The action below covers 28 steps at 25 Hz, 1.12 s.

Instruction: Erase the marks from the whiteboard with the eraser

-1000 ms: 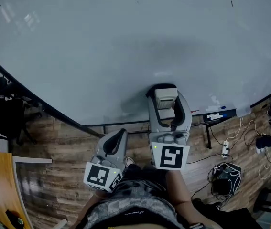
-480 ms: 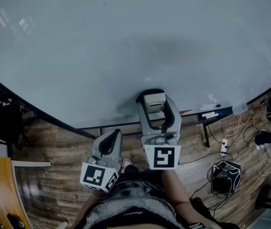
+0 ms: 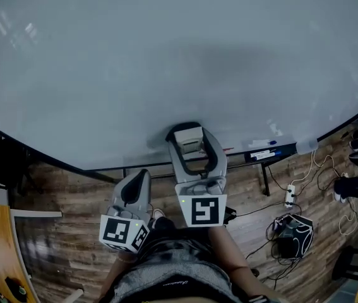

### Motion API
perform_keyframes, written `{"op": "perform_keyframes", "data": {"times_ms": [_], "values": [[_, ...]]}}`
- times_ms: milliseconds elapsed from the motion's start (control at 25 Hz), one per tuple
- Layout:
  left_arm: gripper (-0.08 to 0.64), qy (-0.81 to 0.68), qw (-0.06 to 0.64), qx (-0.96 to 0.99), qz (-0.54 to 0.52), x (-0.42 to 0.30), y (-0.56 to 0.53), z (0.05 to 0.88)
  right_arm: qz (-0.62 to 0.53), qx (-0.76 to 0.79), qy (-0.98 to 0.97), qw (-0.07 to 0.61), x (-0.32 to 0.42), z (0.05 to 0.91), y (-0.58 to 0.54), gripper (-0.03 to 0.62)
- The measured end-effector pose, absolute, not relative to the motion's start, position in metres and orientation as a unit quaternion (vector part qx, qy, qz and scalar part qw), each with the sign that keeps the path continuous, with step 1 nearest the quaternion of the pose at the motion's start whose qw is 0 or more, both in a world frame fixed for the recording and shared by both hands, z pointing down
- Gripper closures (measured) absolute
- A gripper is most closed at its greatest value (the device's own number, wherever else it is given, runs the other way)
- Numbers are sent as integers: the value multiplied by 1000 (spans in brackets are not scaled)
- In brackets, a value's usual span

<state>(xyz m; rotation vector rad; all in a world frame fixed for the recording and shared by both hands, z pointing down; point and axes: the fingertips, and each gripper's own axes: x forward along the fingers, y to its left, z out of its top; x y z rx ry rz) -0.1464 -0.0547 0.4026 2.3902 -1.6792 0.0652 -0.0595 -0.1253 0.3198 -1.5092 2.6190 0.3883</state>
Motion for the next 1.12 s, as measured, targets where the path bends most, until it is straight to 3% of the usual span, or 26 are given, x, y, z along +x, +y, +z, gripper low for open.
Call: {"op": "perform_keyframes", "data": {"times_ms": [760,1120], "values": [[561,-552,101,828,22,31,-96,401,137,-531,836,26,138,328,-173,322],[561,-561,102,821,19,88,-112,401,146,-510,847,30,184,327,-187,322]]}}
